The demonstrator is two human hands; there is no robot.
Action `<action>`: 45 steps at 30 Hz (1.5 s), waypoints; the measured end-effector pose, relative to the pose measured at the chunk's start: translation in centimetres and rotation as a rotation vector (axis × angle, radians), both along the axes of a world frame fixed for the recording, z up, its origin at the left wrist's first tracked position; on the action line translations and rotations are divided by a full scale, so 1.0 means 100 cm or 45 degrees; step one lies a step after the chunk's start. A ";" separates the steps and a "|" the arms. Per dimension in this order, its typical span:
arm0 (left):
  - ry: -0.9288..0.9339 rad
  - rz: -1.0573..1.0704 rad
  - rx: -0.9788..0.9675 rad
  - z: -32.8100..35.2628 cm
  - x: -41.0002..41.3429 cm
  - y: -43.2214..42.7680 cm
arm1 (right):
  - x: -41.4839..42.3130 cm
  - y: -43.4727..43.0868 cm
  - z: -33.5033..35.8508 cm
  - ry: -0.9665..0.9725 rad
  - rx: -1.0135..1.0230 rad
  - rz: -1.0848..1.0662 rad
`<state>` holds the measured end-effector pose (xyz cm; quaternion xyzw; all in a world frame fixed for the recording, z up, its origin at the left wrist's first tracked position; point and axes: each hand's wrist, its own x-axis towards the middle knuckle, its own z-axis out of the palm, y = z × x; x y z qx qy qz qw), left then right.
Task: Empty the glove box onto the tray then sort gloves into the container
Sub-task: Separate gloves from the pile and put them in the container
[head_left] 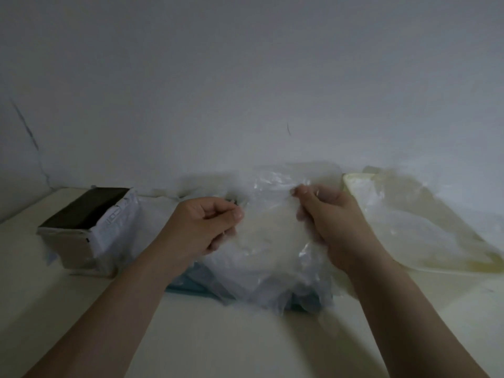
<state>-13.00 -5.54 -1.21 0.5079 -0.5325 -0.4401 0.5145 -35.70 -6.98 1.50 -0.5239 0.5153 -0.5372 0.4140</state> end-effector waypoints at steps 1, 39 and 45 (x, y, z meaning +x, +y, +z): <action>-0.057 0.012 0.000 0.000 0.006 -0.001 | -0.003 0.000 0.004 0.034 -0.056 -0.061; 0.325 -0.544 0.168 0.027 -0.005 0.005 | -0.016 0.024 0.031 0.813 -0.550 0.876; 0.699 -0.467 0.470 0.023 -0.011 -0.018 | -0.004 0.015 0.018 0.921 -0.289 0.540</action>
